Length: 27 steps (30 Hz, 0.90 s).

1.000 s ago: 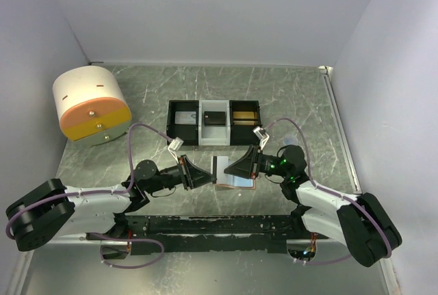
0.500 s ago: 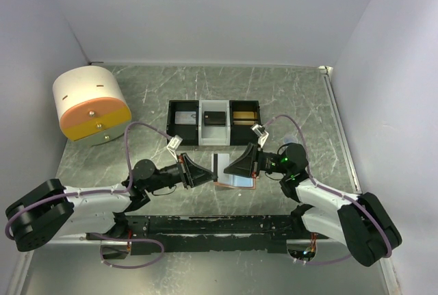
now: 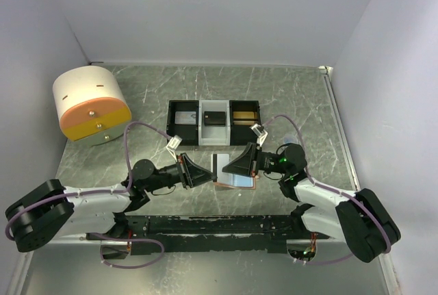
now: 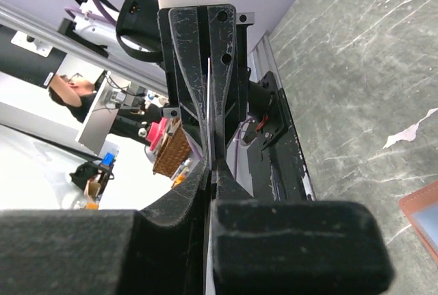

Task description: Take the credit cards out of the card holder

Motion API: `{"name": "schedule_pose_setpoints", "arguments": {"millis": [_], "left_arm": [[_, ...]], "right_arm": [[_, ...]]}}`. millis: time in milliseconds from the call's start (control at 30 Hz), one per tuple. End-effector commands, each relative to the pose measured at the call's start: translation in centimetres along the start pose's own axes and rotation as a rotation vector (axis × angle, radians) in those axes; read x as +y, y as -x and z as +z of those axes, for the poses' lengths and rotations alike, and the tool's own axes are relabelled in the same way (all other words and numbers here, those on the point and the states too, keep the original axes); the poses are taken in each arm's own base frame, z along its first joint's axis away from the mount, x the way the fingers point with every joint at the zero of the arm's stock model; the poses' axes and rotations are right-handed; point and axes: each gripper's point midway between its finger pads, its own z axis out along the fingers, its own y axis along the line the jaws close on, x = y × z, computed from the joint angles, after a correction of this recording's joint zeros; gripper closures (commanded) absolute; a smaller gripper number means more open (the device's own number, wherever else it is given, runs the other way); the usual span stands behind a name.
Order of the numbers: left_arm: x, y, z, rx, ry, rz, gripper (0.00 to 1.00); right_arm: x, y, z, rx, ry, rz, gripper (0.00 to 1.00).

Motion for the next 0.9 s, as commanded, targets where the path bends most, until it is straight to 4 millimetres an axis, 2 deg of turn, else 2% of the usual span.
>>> {"name": "schedule_pose_setpoints", "arguments": {"millis": [0, 67, 133, 233, 300, 367, 467, 533, 733, 867], "left_arm": [[-0.3, 0.1, 0.2, 0.02, -0.001, 0.031, 0.82], [0.1, 0.4, 0.0, 0.003, 0.031, 0.031, 0.59], [0.6, 0.9, -0.4, -0.019, 0.084, 0.04, 0.41], [1.9, 1.6, -1.1, -0.032, 0.204, 0.066, 0.24], [3.8, 1.7, -2.3, -0.004, 0.357, 0.092, 0.16], [5.0, 2.7, -3.9, -0.011, 0.513, 0.13, 0.11], [7.3, 4.2, -7.5, -0.006, 0.786, 0.194, 0.02], [7.7, 5.8, -9.5, -0.018, 0.917, 0.244, 0.0], [6.9, 9.3, -11.1, -0.005, 1.059, 0.348, 0.0], [8.1, 11.1, -12.5, 0.001, 1.128, 0.344, 0.0]], "right_arm": [[1.0, 0.6, 0.4, -0.019, 0.016, -0.033, 1.0], [0.2, 1.0, 0.4, -0.04, -0.034, -0.04, 1.0], [-1.0, 1.4, 0.4, -0.049, -0.115, -0.052, 1.0], [-2.2, 2.2, 0.0, -0.069, -0.223, -0.103, 1.0], [-3.0, 2.8, -0.4, -0.08, -0.3, -0.132, 1.0], [-3.8, 3.5, -0.9, -0.09, -0.386, -0.187, 1.0], [-4.3, 4.6, -1.6, -0.102, -0.479, -0.241, 1.0], [-4.3, 5.5, -1.7, -0.111, -0.516, -0.282, 1.0], [-4.8, 7.0, -0.6, -0.088, -0.623, -0.389, 1.0], [-4.9, 7.3, 1.3, -0.057, -0.686, -0.492, 1.0]]}}
